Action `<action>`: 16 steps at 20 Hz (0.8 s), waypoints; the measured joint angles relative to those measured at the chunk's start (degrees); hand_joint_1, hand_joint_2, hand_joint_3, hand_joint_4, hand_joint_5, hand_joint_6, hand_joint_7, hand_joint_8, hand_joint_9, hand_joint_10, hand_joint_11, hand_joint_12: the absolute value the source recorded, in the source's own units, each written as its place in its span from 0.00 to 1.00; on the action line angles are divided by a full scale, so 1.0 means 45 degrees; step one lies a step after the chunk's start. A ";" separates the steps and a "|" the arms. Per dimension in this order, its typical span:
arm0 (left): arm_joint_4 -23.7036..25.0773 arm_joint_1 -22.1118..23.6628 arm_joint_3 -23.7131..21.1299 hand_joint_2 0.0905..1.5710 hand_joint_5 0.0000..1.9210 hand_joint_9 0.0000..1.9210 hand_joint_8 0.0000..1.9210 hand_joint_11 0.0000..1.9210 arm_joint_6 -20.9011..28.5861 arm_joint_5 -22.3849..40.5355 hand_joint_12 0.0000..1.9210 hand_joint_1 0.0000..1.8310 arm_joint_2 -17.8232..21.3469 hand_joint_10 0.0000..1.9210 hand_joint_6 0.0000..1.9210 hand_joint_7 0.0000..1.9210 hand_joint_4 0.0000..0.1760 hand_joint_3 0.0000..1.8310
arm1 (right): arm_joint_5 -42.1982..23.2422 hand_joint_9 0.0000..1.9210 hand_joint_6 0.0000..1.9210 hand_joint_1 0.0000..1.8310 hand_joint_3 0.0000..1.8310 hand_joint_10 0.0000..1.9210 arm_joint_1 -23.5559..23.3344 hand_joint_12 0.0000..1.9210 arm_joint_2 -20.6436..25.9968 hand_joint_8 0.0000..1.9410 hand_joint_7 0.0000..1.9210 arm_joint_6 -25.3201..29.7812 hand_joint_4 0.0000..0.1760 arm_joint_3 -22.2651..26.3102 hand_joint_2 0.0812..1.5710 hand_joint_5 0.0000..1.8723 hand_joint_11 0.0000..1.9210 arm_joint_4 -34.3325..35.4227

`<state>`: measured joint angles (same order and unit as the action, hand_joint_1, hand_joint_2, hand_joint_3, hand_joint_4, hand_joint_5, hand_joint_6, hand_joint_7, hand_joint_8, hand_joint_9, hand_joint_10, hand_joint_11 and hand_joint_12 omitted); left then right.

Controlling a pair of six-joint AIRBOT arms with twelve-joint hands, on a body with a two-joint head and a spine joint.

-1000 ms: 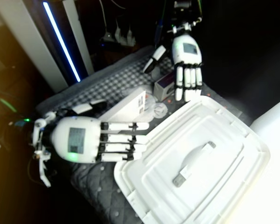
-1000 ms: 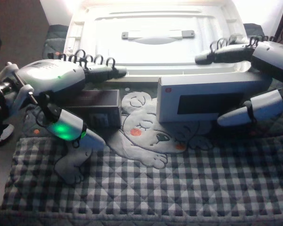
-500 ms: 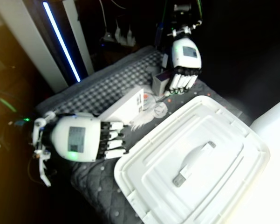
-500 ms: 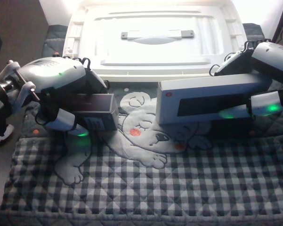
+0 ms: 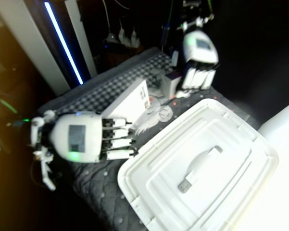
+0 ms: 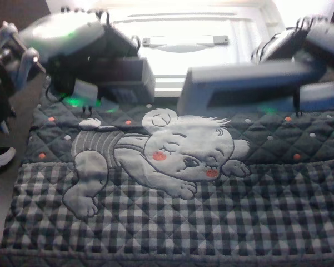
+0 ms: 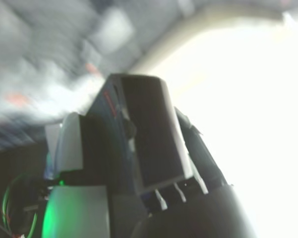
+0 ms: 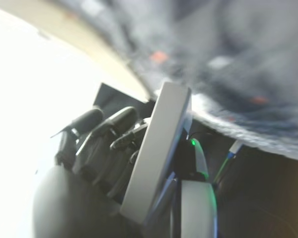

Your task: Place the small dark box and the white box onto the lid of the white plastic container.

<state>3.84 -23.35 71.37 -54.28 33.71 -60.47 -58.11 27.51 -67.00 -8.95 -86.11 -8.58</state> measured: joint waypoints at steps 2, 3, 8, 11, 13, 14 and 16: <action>0.0097 0.0865 0.0359 0.66 0.46 0.60 0.35 0.49 -0.0661 -0.0189 0.56 0.76 -0.0189 0.48 0.52 0.58 0.00 0.00 | -0.0029 0.60 0.31 0.66 0.00 0.74 -0.0457 0.96 0.0015 0.49 0.61 -0.0355 0.00 -0.0311 0.64 0.63 0.57 -0.0165; 0.0053 0.1384 0.0709 0.66 0.45 0.60 0.36 0.50 -0.1243 -0.0340 0.57 0.76 -0.0457 0.49 0.52 0.58 0.00 0.00 | 0.0219 0.51 0.21 0.69 0.00 0.77 -0.0816 0.99 0.0010 0.58 0.55 -0.0704 0.00 -0.0491 0.65 0.65 0.47 -0.0277; 0.0049 0.2968 0.2710 0.66 0.49 0.59 0.43 0.50 -0.1685 -0.1472 0.60 0.76 -0.2205 0.53 0.43 0.55 0.00 0.00 | 0.1171 0.57 0.35 0.75 0.00 0.54 -0.2351 0.69 -0.0908 0.36 0.59 -0.1525 0.00 -0.2011 0.65 0.56 0.48 -0.0005; -0.0991 0.3517 0.3871 0.63 0.04 0.03 0.01 0.01 -0.2215 -0.2390 0.10 0.57 -0.2963 0.02 0.01 0.04 0.90 0.00 | 0.2623 0.07 0.05 0.58 0.00 0.03 -0.2589 0.26 -0.1948 0.01 0.07 -0.1103 0.58 -0.3259 0.64 0.11 0.02 0.0019; -0.1141 0.3526 0.3895 0.61 0.00 0.00 0.00 0.00 -0.2263 -0.2754 0.00 0.48 -0.2953 0.00 0.00 0.00 1.00 0.00 | 0.3254 0.00 0.00 0.50 0.00 0.00 -0.2560 0.01 -0.2064 0.00 0.00 -0.0860 0.98 -0.3313 0.61 0.01 0.00 -0.0204; -0.1141 0.3575 0.3803 0.58 0.00 0.00 0.00 0.00 -0.2268 -0.2773 0.00 0.51 -0.2895 0.00 0.00 0.00 1.00 0.00 | 0.3191 0.00 0.00 0.47 0.00 0.00 -0.2565 0.00 -0.2059 0.00 0.00 -0.0821 1.00 -0.3293 0.61 0.00 0.00 -0.0068; -0.1098 0.3628 0.3803 0.56 0.00 0.00 0.00 0.00 -0.2259 -0.2676 0.00 0.52 -0.2890 0.00 0.00 0.00 1.00 0.00 | 0.2841 0.00 0.00 0.43 0.00 0.00 -0.2603 0.00 -0.2045 0.00 0.00 -0.0811 1.00 -0.3308 0.61 0.00 0.00 -0.0015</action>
<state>-1.10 -7.03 88.49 -64.45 21.67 -73.47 -45.32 15.79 -76.20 -12.60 -100.99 -8.64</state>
